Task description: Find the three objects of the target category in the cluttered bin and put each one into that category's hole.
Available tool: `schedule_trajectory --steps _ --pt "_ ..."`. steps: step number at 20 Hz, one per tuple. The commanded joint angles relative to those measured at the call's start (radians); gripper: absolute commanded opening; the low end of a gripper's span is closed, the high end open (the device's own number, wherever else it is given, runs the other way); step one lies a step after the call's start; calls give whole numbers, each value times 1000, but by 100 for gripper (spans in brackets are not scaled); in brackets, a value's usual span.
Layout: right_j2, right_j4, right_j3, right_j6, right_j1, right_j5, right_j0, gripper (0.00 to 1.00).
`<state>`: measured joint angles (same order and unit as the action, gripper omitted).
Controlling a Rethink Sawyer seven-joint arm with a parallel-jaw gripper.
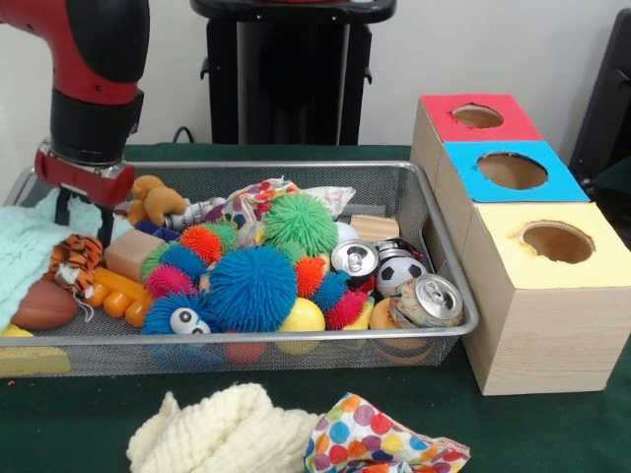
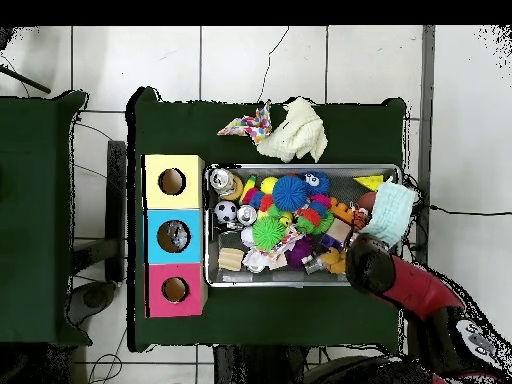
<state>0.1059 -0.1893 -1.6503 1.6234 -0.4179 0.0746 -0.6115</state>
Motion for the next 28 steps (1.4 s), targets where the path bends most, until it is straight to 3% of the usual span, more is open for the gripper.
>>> schedule_trajectory --steps 1,2,5,16,17,21,23,28 --pt "-117 -79 -43 80 133 -39 -45 100" --pt "-122 -84 -48 79 135 -52 -51 0" --pt "-141 -95 -62 86 135 -81 -74 0" --pt "-87 -74 -50 130 132 -125 -8 0" --pt "-69 -58 -52 138 110 -110 22 0" --pt "51 27 -11 141 -34 146 243 0" --pt "122 46 21 158 -46 216 337 0" --pt "198 77 46 204 -51 274 432 0"
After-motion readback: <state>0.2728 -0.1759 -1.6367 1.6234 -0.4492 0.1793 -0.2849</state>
